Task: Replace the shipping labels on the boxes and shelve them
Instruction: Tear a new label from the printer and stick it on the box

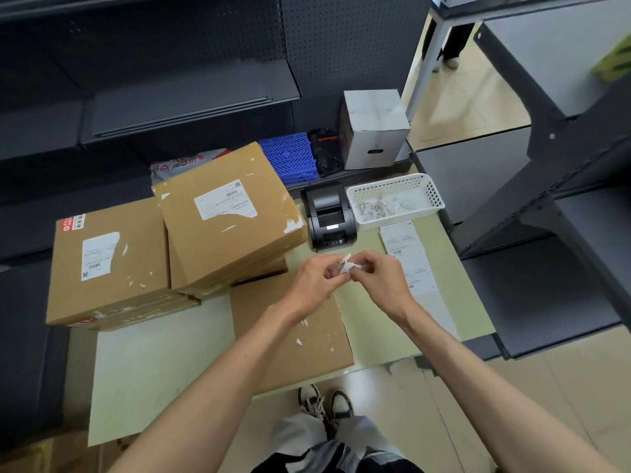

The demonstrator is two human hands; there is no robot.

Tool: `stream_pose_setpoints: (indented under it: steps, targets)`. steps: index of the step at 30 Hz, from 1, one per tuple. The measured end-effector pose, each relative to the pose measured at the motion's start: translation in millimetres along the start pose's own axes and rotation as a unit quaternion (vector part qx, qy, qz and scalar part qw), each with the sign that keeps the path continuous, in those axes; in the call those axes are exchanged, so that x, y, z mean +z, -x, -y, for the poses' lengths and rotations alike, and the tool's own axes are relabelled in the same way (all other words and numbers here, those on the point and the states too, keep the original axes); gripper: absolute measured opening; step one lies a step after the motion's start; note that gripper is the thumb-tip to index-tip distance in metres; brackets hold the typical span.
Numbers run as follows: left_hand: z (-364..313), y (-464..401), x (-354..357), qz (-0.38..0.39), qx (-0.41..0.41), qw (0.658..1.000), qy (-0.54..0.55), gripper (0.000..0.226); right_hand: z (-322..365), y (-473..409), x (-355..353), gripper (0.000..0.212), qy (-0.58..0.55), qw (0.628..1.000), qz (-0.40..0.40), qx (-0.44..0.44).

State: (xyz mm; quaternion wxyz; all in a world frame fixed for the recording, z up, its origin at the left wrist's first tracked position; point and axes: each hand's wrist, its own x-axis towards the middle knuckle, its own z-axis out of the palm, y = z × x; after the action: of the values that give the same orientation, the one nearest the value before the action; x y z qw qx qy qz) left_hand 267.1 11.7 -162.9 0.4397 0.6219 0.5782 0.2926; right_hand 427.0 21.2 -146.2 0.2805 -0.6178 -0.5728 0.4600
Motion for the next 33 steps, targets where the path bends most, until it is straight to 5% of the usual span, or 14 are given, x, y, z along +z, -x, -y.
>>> stream_pose_setpoints:
  steps: [4,8,15,19,23,33]
  targets:
    - [9.1,-3.2,-6.6,-0.027,0.011,0.998,-0.06,0.016,5.7,6.6,-2.7,0.019,-0.048,0.997,0.065,0.009]
    - [3.3,-3.3,-8.0,-0.032,0.025,0.997,-0.067,0.021,7.1,10.9,7.3,0.004,-0.063,0.998,-0.01,0.008]
    - [6.2,-5.6,0.6,-0.032,0.055,0.996,-0.066,0.008,2.2,11.7,-1.0,0.043,-0.06,0.995,-0.044,0.061]
    - [3.6,-2.7,5.7,-0.019,0.046,0.999,-0.016,0.007,-4.4,5.3,-9.4,0.027,-0.069,0.991,0.052,0.103]
    - [0.9,-3.7,6.1,0.025,0.007,0.999,0.024,0.013,-7.2,-0.8,-14.4,0.025,-0.108,0.983,0.101,0.11]
    - [-5.8,-27.8,7.1,0.034,0.003,0.999,0.001,0.052,-23.4,-21.6,-32.8,0.034,-0.149,0.984,0.021,0.098]
